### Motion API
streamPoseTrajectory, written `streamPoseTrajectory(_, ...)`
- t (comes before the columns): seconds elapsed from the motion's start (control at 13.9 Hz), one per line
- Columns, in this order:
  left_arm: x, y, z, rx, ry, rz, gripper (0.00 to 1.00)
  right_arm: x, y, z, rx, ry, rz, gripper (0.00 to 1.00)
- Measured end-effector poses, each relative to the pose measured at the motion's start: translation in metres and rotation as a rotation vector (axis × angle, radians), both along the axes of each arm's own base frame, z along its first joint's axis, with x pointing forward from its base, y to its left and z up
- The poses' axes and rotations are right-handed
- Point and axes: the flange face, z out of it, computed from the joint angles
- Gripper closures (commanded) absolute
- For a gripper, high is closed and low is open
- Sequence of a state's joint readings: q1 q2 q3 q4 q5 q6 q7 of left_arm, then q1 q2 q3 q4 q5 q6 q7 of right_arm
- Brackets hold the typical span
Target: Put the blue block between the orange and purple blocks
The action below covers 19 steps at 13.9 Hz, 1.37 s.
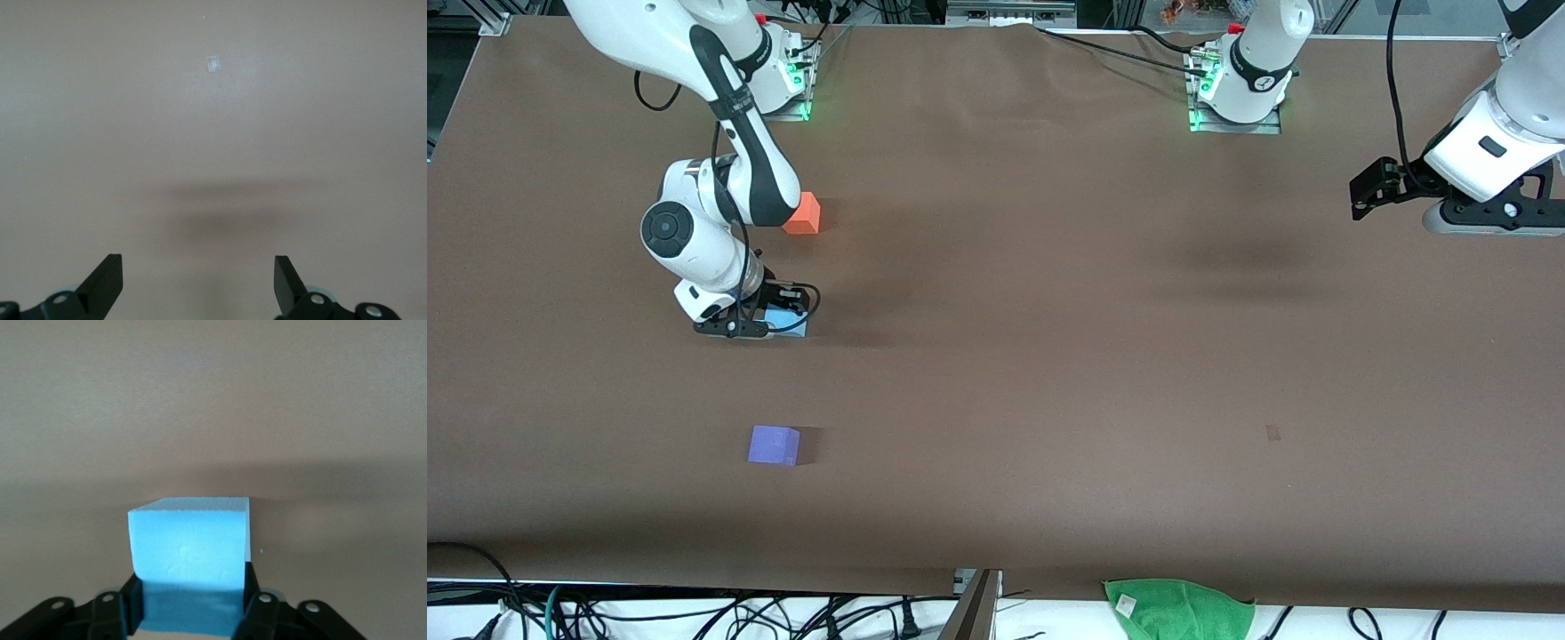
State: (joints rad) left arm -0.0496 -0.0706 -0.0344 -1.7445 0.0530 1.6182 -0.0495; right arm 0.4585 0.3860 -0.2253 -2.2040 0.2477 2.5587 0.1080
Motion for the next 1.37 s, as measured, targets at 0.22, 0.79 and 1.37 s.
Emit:
streamPoseTrajectory(0.22, 0.0, -0.005, 0.001, 0.0, -0.002, -0.009, 0.0, 0.002, 0.0, 0.002, 0.004, -0.012, 0.009, 0.0)
streamPoseTrajectory(0.79, 0.0, -0.007, 0.002, 0.0, -0.004, -0.012, 0.0, 0.027, 0.002, 0.113, 0.084, -0.072, 0.026, 0.0)
streamPoseTrajectory(1.37, 0.0, -0.007, 0.002, 0.0, -0.005, -0.012, 0.0, 0.04, -0.056, 0.34, -0.038, 0.082, 0.125, 0.0)
